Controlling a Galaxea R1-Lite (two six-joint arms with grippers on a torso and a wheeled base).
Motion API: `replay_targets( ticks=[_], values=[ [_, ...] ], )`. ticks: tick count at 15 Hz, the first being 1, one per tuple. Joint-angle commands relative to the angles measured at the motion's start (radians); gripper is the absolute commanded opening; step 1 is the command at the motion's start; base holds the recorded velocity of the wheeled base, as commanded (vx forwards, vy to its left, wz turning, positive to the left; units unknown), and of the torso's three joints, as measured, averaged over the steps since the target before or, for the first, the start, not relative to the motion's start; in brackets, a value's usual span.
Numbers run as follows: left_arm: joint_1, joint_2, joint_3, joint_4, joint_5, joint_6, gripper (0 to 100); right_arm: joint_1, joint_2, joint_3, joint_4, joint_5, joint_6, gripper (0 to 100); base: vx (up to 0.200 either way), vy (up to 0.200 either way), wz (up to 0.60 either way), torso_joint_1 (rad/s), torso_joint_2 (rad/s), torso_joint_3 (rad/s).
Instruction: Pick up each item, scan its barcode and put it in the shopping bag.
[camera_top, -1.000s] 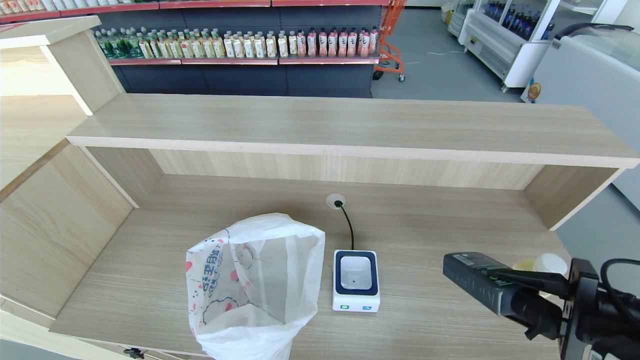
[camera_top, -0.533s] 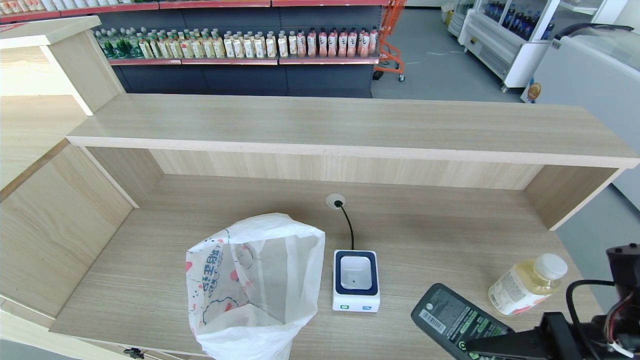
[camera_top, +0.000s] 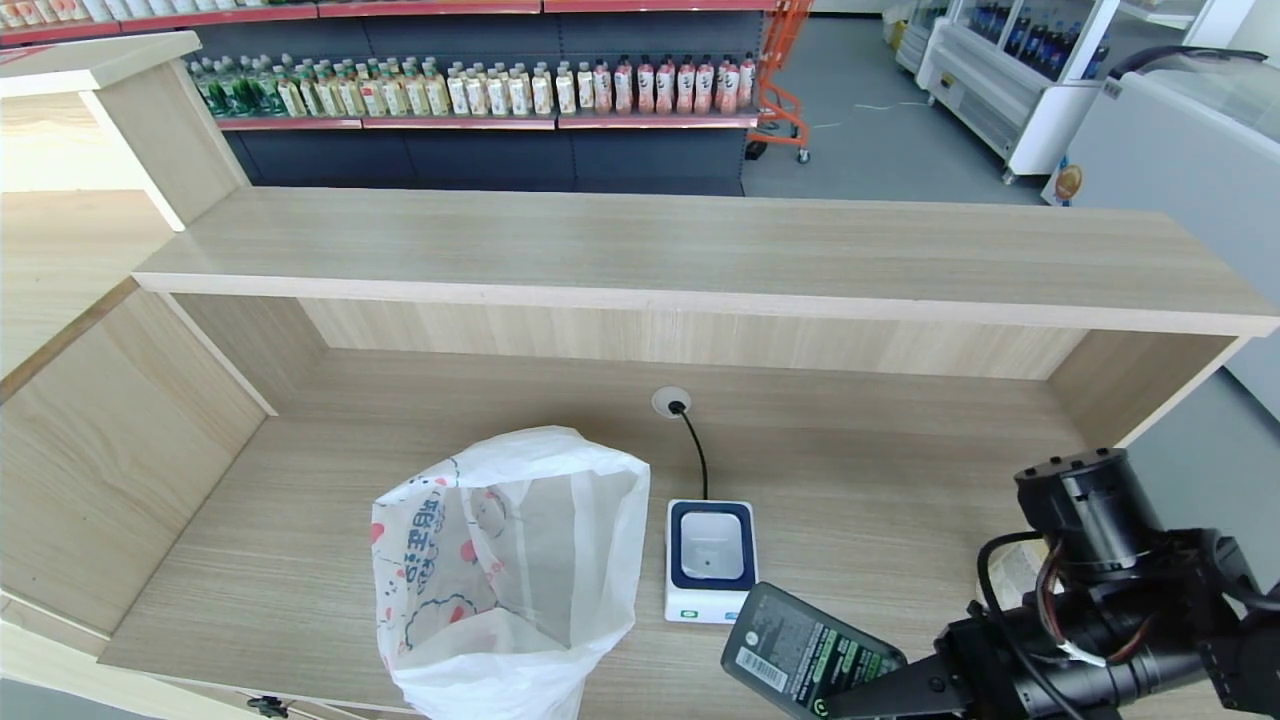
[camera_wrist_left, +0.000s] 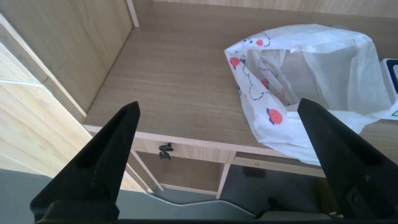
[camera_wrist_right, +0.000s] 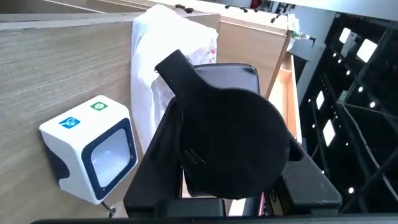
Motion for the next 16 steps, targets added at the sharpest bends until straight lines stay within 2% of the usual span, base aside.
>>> replay_targets(
  ticks=[1,11,13,16],
  values=[
    [0.0,0.0,0.0,0.0,0.0,-0.001,100,0.059,0.088,-0.041,-0.024,0.0,-0.002,0,0.0,0.0,0.0,0.0,0.0,0.0],
    [0.0,0.0,0.0,0.0,0.0,-0.001,100,0.108,0.146,-0.156,-0.063,0.001,-0.034,0,0.0,0.0,0.0,0.0,0.0,0.0],
    [0.0,0.0,0.0,0.0,0.0,-0.001,100,0.141,0.184,-0.225,-0.062,0.0,-0.031,0,0.0,0.0,0.0,0.0,0.0,0.0],
    [0.0,0.0,0.0,0.0,0.0,-0.001,100,0.174,0.23,-0.256,-0.063,0.0,-0.028,0,0.0,0.0,0.0,0.0,0.0,0.0]
  ],
)
